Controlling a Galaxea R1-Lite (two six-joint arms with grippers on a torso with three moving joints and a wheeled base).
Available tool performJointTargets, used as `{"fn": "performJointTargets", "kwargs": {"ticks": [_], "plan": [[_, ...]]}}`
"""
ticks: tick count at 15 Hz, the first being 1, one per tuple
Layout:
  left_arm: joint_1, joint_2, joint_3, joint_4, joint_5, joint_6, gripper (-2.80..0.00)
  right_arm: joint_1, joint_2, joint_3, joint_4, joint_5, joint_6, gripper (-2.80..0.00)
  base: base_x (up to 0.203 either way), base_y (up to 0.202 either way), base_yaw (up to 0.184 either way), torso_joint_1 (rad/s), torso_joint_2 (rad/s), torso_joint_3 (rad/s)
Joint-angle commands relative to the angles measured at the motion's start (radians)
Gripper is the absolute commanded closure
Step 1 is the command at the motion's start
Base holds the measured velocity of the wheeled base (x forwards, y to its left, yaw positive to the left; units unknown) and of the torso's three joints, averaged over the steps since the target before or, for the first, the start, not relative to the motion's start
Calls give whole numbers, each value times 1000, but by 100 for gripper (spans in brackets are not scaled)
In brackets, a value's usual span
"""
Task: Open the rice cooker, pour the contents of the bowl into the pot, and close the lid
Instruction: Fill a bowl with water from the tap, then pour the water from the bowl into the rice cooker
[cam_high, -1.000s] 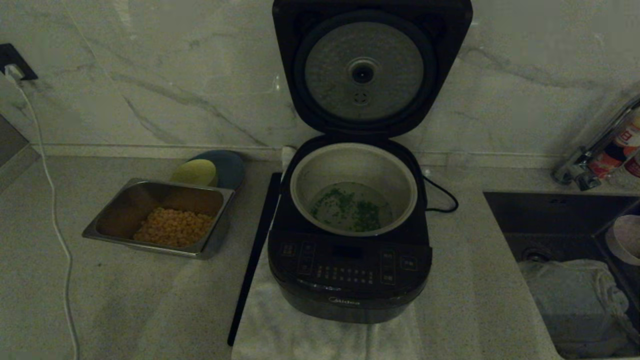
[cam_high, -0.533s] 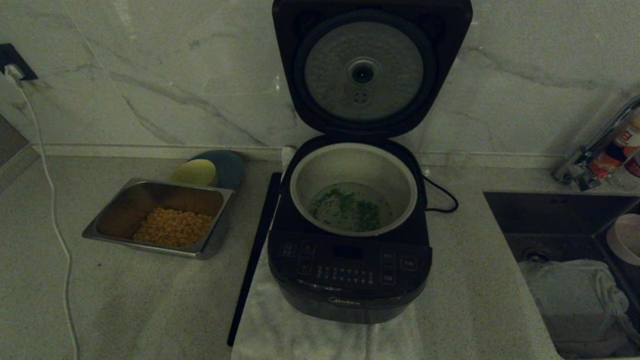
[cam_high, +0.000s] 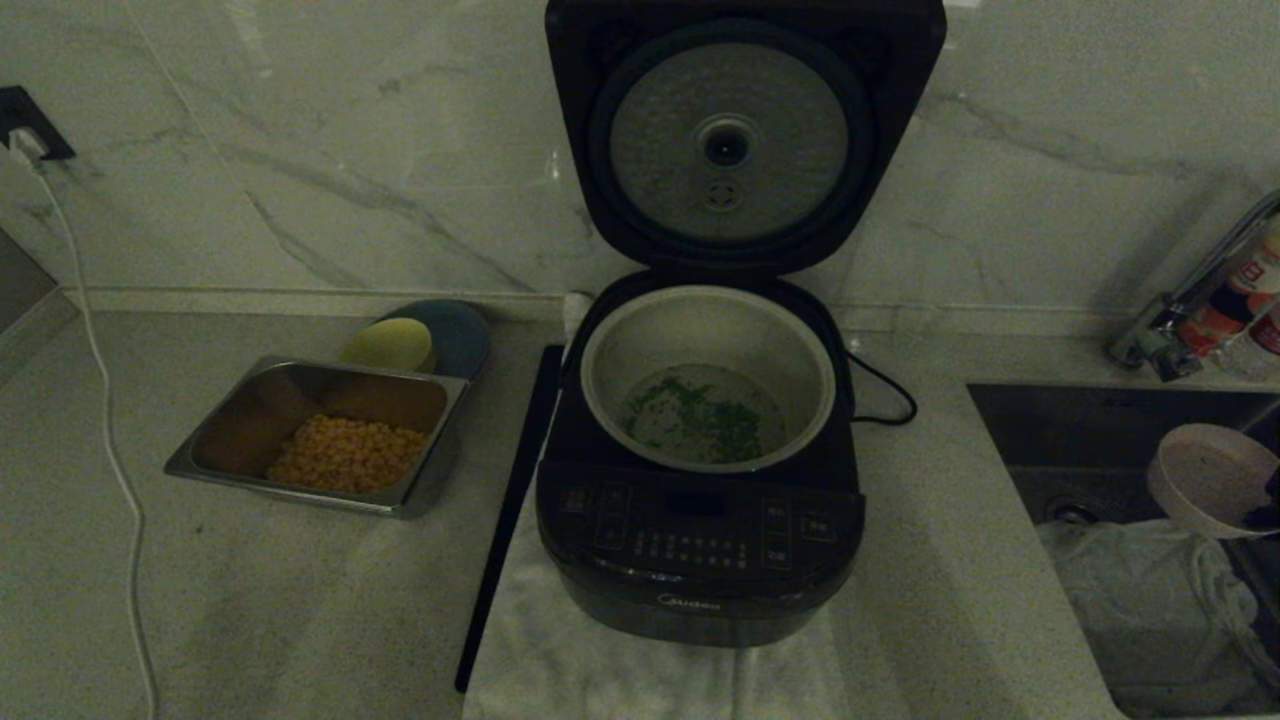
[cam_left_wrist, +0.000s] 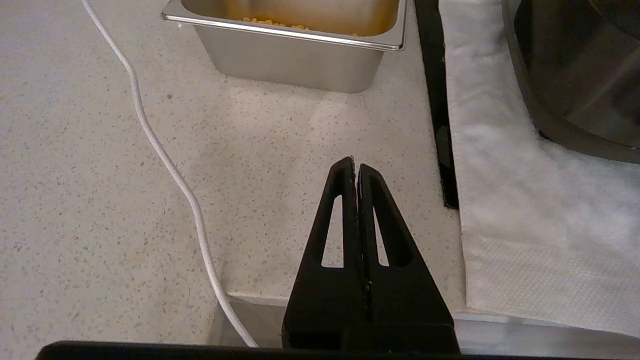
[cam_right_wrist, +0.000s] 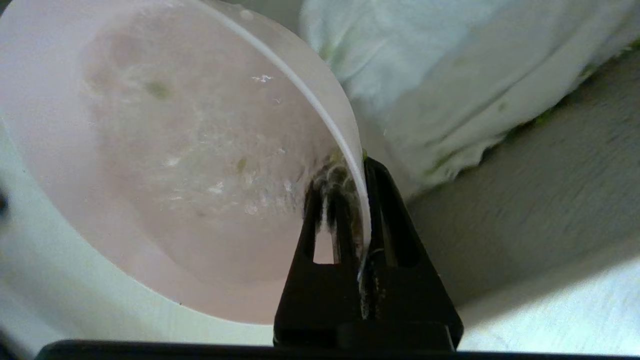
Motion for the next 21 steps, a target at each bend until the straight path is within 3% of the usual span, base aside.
{"fn": "performJointTargets", "kwargs": {"ticks": [1,4,8,12,18,21], "plan": [[0,0,1,0,0,1,0,141,-213,78,18,-44,-9,0,0,0,0,0,0,0],[0,0,0,0,0,1,0,378,-345,42,130,-137,-8,0,0,0,0,0,0,0],[0,0,0,0,0,1,0,686,-392,-188,309,-288,34,0,0,0,0,0,0,0],[0,0,0,0,0,1,0,949,-335,-371,365,-434,51,0,0,0,0,0,0,0],[0,0,0,0,0,1,0,1220,-218,-545,352,-644,79,0,0,0,0,0,0,0],[0,0,0,0,0,1,0,1305,-140,-592,293,-752,77,0,0,0,0,0,0,0]]}}
